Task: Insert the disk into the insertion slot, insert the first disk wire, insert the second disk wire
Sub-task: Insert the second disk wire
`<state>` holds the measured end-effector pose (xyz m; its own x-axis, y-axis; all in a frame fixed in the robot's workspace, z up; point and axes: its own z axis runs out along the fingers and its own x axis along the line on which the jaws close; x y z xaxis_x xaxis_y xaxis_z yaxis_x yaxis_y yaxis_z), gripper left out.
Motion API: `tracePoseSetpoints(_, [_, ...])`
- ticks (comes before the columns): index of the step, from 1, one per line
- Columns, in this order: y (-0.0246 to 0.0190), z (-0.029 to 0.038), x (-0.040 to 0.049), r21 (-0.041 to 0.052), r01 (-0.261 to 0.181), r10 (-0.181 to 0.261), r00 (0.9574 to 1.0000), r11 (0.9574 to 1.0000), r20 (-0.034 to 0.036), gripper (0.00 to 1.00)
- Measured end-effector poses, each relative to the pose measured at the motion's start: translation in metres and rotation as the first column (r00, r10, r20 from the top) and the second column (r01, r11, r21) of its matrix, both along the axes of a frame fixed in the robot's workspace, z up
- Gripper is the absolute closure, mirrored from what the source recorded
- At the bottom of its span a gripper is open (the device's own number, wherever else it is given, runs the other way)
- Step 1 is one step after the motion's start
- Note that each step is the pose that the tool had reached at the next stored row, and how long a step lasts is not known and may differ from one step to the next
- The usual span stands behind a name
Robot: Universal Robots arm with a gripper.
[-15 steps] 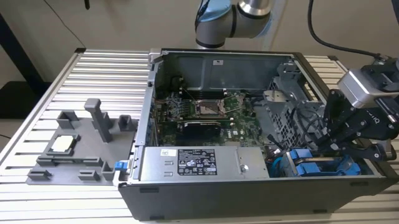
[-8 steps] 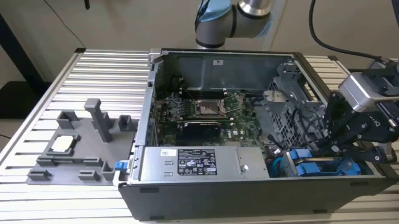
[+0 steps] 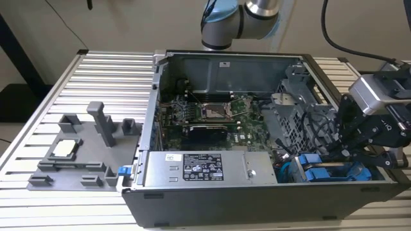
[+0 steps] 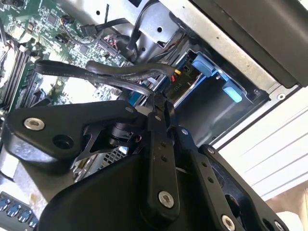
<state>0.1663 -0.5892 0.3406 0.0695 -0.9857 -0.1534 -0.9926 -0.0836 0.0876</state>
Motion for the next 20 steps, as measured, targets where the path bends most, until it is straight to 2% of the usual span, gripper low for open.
tracePoseSetpoints(6, [0.0000,-0.0033,-0.0001,-0.0001,0.029,-0.029,0.9996,0.9996,-0.0001,0.84])
tracePoseSetpoints(11, [0.0000,-0.0039,0.0000,-0.0001,0.032,-0.032,0.9995,0.9995,0.0002,0.84])
tracePoseSetpoints(12, [0.0000,-0.0041,0.0001,0.0004,0.032,-0.032,0.9995,0.9995,0.0003,0.83])
tracePoseSetpoints(13, [0.0000,-0.0041,0.0001,0.0003,0.032,-0.032,0.9995,0.9995,-0.0001,0.76])
tracePoseSetpoints(15, [0.0000,-0.0039,0.0000,0.0000,0.032,-0.032,0.9995,0.9995,0.0000,0.76])
tracePoseSetpoints(17, [0.0000,-0.0017,0.0000,-0.0003,0.033,-0.033,0.9995,0.9995,0.0000,0.76])
tracePoseSetpoints(20, [0.0000,0.0083,0.0000,-0.0002,0.032,-0.032,0.9995,0.9995,0.0000,0.76])
